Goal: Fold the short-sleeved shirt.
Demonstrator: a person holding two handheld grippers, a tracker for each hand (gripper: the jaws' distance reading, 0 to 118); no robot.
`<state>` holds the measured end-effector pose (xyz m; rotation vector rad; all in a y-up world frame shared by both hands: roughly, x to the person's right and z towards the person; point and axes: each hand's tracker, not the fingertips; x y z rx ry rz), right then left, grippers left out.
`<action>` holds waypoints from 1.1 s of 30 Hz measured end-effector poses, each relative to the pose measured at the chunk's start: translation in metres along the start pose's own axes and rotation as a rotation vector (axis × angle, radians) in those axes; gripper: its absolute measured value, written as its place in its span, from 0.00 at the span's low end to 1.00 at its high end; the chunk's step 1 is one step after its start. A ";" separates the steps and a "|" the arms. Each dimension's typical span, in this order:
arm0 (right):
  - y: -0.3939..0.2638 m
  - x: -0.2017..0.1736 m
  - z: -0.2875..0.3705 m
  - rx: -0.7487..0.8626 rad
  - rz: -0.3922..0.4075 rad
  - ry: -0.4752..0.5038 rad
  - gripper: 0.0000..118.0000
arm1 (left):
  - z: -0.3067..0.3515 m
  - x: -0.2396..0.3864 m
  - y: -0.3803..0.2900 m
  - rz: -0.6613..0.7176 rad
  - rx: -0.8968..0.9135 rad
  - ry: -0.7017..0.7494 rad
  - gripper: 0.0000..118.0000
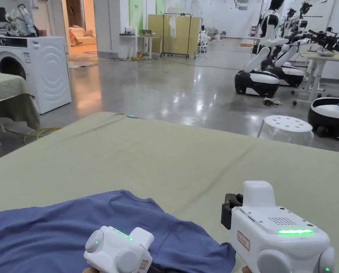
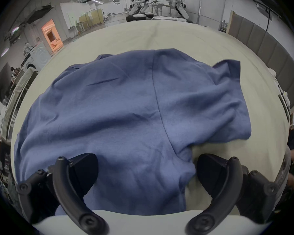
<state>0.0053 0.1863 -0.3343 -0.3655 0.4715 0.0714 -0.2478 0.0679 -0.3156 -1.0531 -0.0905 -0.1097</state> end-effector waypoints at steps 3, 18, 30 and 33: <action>-0.001 0.007 0.003 -0.005 -0.001 -0.005 0.02 | 0.002 -0.010 0.006 0.089 0.002 -0.050 0.82; -0.011 0.052 0.027 -0.003 -0.044 -0.055 0.02 | 0.013 -0.068 0.013 0.436 0.146 -0.264 0.04; 0.007 0.143 0.113 0.145 -0.126 -0.248 0.02 | 0.080 0.039 0.179 0.276 0.346 -0.582 0.04; 0.010 0.173 0.142 0.181 -0.152 -0.309 0.02 | 0.083 0.108 0.237 0.179 0.359 -0.658 0.04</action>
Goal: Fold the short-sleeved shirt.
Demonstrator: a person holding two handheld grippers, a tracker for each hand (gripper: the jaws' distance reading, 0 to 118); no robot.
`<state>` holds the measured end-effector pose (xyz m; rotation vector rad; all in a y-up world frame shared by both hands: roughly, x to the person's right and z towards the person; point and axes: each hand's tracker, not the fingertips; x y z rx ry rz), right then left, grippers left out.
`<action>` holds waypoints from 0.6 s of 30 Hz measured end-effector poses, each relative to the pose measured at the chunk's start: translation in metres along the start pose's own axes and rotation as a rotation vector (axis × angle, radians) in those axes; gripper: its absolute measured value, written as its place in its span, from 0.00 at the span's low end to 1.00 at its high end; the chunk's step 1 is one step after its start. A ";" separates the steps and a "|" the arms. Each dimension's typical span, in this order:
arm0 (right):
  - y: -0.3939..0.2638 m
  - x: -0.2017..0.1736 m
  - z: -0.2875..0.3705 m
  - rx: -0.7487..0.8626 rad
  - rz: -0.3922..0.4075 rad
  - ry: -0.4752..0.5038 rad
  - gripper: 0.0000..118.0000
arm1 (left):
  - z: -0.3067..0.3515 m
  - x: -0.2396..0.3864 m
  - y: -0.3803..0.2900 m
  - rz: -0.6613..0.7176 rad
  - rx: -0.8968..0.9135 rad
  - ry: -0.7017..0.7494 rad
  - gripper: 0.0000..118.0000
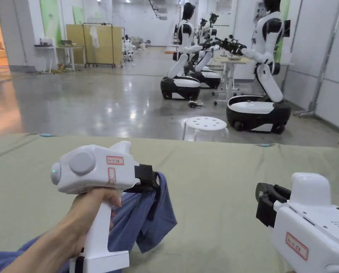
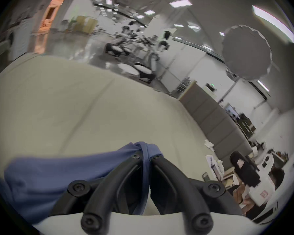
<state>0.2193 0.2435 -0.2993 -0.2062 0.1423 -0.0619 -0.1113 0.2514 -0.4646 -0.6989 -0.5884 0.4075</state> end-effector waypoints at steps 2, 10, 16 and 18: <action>0.005 0.024 0.010 0.018 -0.008 -0.051 0.02 | -0.041 0.038 0.016 -0.011 -0.026 -0.081 0.04; 0.001 0.109 0.028 0.034 -0.059 -0.195 0.02 | -0.196 0.177 -0.004 -0.195 -0.164 -0.209 0.04; -0.030 0.140 0.024 -0.056 -0.064 -0.236 0.02 | -0.288 0.172 -0.140 -0.158 -0.421 -0.161 0.04; -0.038 0.145 0.022 -0.083 -0.055 -0.244 0.02 | -0.300 0.164 -0.181 -0.176 -0.464 -0.129 0.04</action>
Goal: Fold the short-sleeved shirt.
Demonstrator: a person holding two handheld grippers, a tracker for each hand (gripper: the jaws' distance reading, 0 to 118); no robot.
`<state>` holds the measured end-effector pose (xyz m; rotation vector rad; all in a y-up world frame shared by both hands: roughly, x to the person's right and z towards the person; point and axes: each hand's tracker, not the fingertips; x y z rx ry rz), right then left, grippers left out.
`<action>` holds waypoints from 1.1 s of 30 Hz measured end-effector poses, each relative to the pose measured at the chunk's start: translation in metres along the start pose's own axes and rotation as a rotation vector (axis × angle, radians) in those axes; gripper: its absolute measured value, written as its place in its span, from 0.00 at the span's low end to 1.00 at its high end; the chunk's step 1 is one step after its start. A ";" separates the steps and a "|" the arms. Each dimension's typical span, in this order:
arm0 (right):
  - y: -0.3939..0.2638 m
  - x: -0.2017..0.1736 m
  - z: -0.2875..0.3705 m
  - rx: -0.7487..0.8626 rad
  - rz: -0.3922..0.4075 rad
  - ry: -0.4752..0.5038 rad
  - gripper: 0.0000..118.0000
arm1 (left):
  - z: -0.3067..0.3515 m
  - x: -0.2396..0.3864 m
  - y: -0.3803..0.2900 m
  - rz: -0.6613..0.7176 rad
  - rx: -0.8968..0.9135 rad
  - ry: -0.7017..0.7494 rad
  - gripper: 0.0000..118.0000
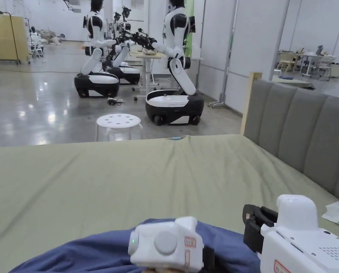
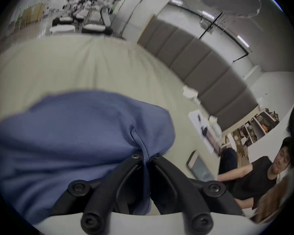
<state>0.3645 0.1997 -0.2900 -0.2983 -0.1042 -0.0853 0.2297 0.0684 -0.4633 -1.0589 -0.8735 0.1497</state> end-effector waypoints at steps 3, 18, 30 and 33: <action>-0.005 0.003 -0.001 -0.015 0.006 -0.011 0.02 | -0.008 -0.004 -0.029 -0.064 -0.033 0.083 0.05; 0.037 -0.067 0.057 0.175 0.068 0.010 0.02 | 0.357 -0.014 -0.116 -0.249 0.784 0.533 1.00; 0.047 -0.140 0.105 0.263 0.108 0.111 0.02 | 0.521 -0.059 -0.324 0.015 0.919 0.857 0.00; 0.047 -0.148 0.111 0.256 0.116 0.129 0.02 | 0.530 -0.066 -0.333 0.093 0.939 0.811 0.00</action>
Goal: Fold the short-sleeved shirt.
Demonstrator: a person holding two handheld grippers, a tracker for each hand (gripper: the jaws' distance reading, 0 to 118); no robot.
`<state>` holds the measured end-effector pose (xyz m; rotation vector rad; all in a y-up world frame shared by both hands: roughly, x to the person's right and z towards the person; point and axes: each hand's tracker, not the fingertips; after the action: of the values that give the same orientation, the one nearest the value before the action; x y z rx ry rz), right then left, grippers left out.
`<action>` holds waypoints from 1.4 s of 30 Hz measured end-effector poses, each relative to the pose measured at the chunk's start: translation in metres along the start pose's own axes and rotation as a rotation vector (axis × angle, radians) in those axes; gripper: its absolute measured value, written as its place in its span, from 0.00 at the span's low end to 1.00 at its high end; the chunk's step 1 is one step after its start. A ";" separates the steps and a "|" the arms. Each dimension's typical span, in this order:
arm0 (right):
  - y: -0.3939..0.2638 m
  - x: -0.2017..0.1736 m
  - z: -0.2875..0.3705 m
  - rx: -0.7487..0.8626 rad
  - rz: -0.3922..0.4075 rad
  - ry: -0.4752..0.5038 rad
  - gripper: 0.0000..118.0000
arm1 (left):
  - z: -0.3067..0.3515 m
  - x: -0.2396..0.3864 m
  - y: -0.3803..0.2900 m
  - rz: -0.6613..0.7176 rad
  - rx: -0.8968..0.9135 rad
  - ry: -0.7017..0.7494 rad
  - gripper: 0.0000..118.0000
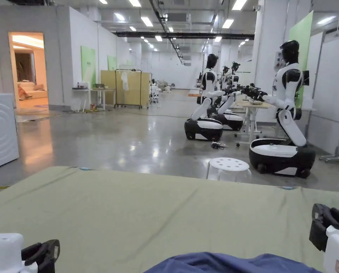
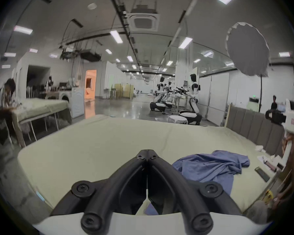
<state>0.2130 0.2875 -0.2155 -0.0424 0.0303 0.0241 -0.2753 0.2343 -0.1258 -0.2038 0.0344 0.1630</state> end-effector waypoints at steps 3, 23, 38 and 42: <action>0.001 -0.002 0.002 -0.008 0.027 0.003 0.02 | -0.003 0.009 0.000 -0.058 0.006 0.013 0.00; -0.036 0.001 -0.012 -0.147 0.042 0.040 0.03 | -0.154 0.016 -0.106 -0.167 -0.796 -0.107 0.98; -0.052 0.005 -0.028 -0.209 0.022 0.045 0.03 | -0.167 0.055 -0.135 -0.261 -0.792 -0.118 0.69; -0.053 0.007 -0.027 -0.207 0.008 0.053 0.03 | -0.177 0.070 -0.133 -0.227 -0.793 -0.157 0.17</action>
<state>0.2206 0.2337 -0.2403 -0.2505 0.0807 0.0344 -0.1873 0.0809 -0.2757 -0.9811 -0.2133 -0.0432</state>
